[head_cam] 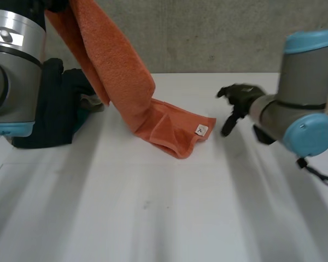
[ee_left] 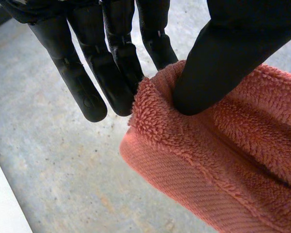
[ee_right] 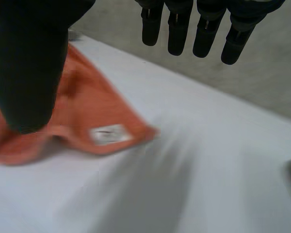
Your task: Fold the laundry.
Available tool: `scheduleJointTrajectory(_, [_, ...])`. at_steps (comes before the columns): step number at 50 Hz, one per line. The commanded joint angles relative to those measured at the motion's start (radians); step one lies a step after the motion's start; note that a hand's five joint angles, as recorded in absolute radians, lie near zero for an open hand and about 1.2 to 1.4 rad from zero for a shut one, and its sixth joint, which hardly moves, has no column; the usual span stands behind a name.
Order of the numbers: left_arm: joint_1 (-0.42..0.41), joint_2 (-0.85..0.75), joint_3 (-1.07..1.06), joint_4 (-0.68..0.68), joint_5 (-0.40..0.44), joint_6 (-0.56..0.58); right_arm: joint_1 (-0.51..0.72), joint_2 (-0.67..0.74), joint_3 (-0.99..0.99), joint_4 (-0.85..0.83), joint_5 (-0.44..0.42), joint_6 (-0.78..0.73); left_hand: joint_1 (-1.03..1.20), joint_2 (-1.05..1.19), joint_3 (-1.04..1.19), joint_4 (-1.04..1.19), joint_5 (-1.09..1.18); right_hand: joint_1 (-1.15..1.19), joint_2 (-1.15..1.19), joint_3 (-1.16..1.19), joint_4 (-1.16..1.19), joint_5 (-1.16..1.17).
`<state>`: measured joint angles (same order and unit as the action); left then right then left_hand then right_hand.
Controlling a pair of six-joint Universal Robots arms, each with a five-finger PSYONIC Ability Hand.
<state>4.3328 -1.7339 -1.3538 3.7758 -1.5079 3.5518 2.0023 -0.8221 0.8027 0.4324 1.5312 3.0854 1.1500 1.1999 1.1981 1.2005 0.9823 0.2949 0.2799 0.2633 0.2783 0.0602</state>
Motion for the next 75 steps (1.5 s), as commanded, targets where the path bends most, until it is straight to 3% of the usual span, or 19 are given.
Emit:
scheduleJointTrajectory(1, [-0.018,0.082,-0.064,-0.004,0.005,-0.001,0.134,0.054,0.021,-0.003,0.006,0.212,0.246,0.196,0.198,0.196,0.239,-0.069,-0.054,-0.037,-0.052,-0.009])
scheduleJointTrajectory(9, [-0.047,0.117,-0.090,-0.024,0.011,-0.007,0.217,0.219,-0.069,-0.135,0.059,0.305,0.246,0.196,0.198,0.196,0.239,-0.060,-0.045,-0.029,-0.044,0.000])
scheduleJointTrajectory(17, [-0.081,0.163,-0.088,-0.042,0.009,-0.010,0.265,0.438,-0.325,-0.202,0.236,0.196,0.246,0.196,0.198,0.196,0.239,0.171,0.186,0.203,0.188,0.231])
scheduleJointTrajectory(21, [-0.079,0.175,-0.085,-0.042,0.008,-0.022,0.265,0.509,-0.434,-0.225,0.257,0.138,0.246,0.196,0.198,0.196,0.239,0.403,0.418,0.435,0.420,0.463])
scheduleJointTrajectory(24, [-0.076,0.178,-0.085,-0.047,0.008,-0.042,0.265,0.526,-0.467,-0.227,0.262,0.127,0.246,0.196,0.198,0.196,0.239,1.099,1.114,1.130,1.115,1.159])
scheduleJointTrajectory(29, [-0.058,0.180,-0.087,-0.076,0.008,-0.050,0.254,0.459,-0.444,-0.215,0.271,0.127,0.246,0.196,0.198,0.196,0.239,1.101,1.116,1.133,1.118,1.161])
scheduleJointTrajectory(33, [-0.016,0.178,-0.088,-0.119,0.008,-0.048,0.219,0.258,-0.323,-0.162,0.251,0.111,0.246,0.196,0.198,0.196,0.239,1.101,1.116,1.133,1.118,1.161])
scheduleJointTrajectory(34, [-0.009,0.178,-0.088,-0.128,0.008,-0.048,0.173,0.142,-0.262,-0.152,0.232,0.098,0.246,0.196,0.198,0.196,0.239,1.101,1.116,1.133,1.118,1.161])
scheduleJointTrajectory(39, [0.079,0.178,-0.090,-0.234,0.011,-0.050,-0.025,-0.168,-0.102,-0.130,0.090,-0.017,0.246,0.196,0.198,0.196,0.239,1.101,1.116,1.133,1.118,1.161])
scheduleJointTrajectory(45, [0.134,0.178,-0.108,-0.350,0.015,-0.044,-0.172,-0.357,-0.033,-0.062,-0.066,-0.232,0.246,0.196,0.198,0.196,0.239,1.101,1.116,1.133,1.118,1.161])
scheduleJointTrajectory(49, [0.143,0.178,-0.122,-0.448,0.015,-0.039,-0.252,-0.409,-0.048,0.067,-0.098,-0.341,0.246,0.196,0.198,0.196,0.239,1.101,1.116,1.133,1.118,1.161])
scheduleJointTrajectory(57, [0.146,0.103,-0.171,-0.614,0.015,-0.011,-0.341,-0.384,-0.030,0.273,-0.172,-0.464,0.246,0.196,0.198,0.196,0.239,1.101,1.116,1.133,1.118,1.161])
scheduleJointTrajectory(63, [0.142,-0.083,-0.142,-0.616,0.011,0.099,-0.341,-0.255,-0.031,0.250,-0.163,-0.475,0.246,0.196,0.198,0.196,0.239,1.101,1.116,1.133,1.118,1.161])
scheduleJointTrajectory(70, [0.119,-0.263,0.103,-0.509,0.005,0.168,-0.323,-0.108,-0.132,-0.028,-0.134,-0.406,0.246,0.196,0.198,0.196,0.239,1.101,1.116,1.133,1.118,1.161])
scheduleJointTrajectory(74, [0.110,-0.326,0.292,-0.325,0.005,0.148,-0.316,-0.066,-0.224,-0.266,-0.077,-0.278,0.246,0.196,0.198,0.196,0.239,1.101,1.116,1.133,1.118,1.161])
scheduleJointTrajectory(75, [0.108,-0.337,0.344,-0.221,0.008,0.133,-0.315,-0.063,-0.234,-0.318,-0.065,-0.249,0.246,0.196,0.198,0.196,0.239,1.101,1.116,1.133,1.118,1.161])
